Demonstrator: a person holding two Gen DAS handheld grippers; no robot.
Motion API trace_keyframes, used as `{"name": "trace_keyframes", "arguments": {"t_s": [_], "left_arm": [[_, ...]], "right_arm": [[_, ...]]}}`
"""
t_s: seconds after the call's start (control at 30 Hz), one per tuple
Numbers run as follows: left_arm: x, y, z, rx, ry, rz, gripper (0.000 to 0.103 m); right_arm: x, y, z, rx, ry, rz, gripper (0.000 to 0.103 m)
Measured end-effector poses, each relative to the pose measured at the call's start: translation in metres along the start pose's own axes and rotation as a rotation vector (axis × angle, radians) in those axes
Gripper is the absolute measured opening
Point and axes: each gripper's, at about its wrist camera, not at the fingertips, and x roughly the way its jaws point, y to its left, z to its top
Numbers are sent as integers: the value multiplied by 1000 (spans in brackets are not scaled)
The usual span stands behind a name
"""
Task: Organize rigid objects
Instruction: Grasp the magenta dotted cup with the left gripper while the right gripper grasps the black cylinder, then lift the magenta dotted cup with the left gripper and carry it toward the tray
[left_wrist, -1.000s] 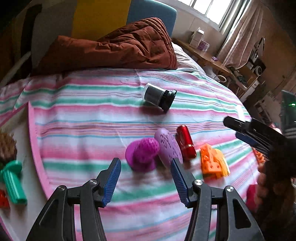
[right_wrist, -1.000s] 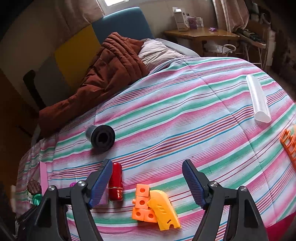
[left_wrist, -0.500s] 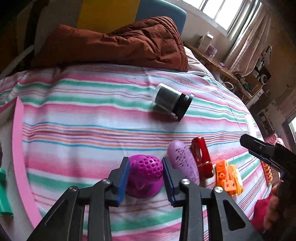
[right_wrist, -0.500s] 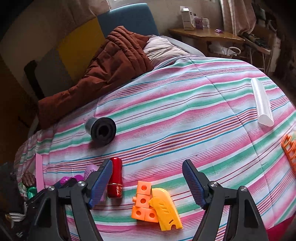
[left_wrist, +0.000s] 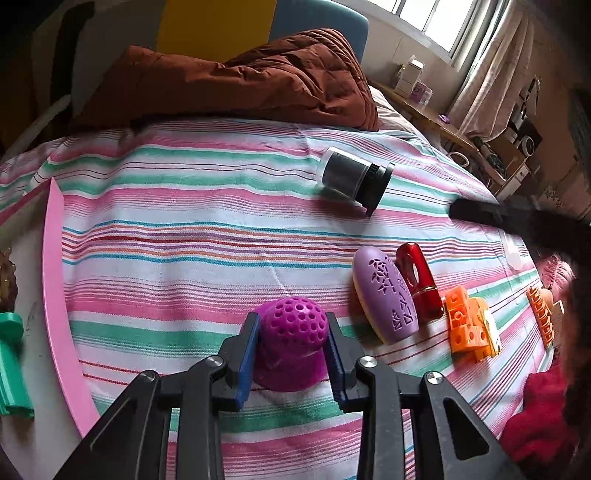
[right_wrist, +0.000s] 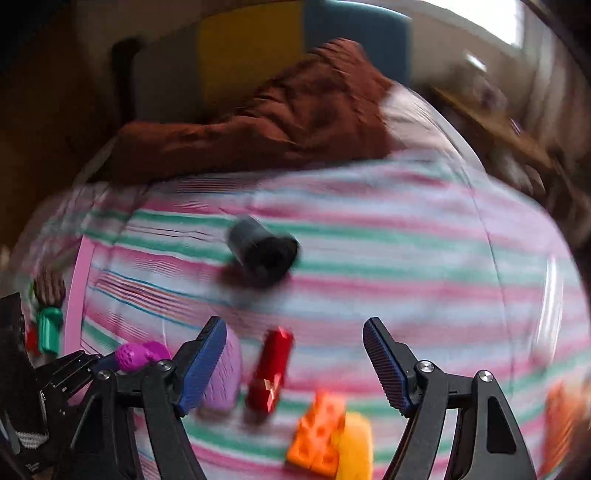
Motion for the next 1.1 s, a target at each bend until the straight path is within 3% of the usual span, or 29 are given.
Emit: {"name": "trace_keyframes", "arguments": {"t_s": [0.13, 0.27, 0.43, 0.47, 0.5, 0.63, 0.9, 1.1], "left_arm": [[1, -2, 0, 4, -2, 9, 33], [2, 1, 2, -15, -1, -3, 33], [3, 1, 2, -9, -1, -1, 33], [3, 2, 2, -11, -1, -4, 33], [3, 2, 2, -12, -2, -6, 33], [3, 2, 1, -7, -13, -5, 33], [-4, 3, 3, -5, -20, 16, 33], [-28, -3, 1, 14, -60, 13, 33]], "right_arm": [[23, 28, 45, -192, 48, -16, 77], [60, 55, 71, -369, 165, -16, 77], [111, 64, 78, -430, 292, -89, 75], [120, 64, 75, -425, 331, -81, 52], [129, 63, 68, -423, 365, -83, 44], [116, 51, 54, -353, 312, -64, 43], [63, -15, 25, -102, 219, -116, 43], [12, -22, 7, -52, 103, -113, 43]]}}
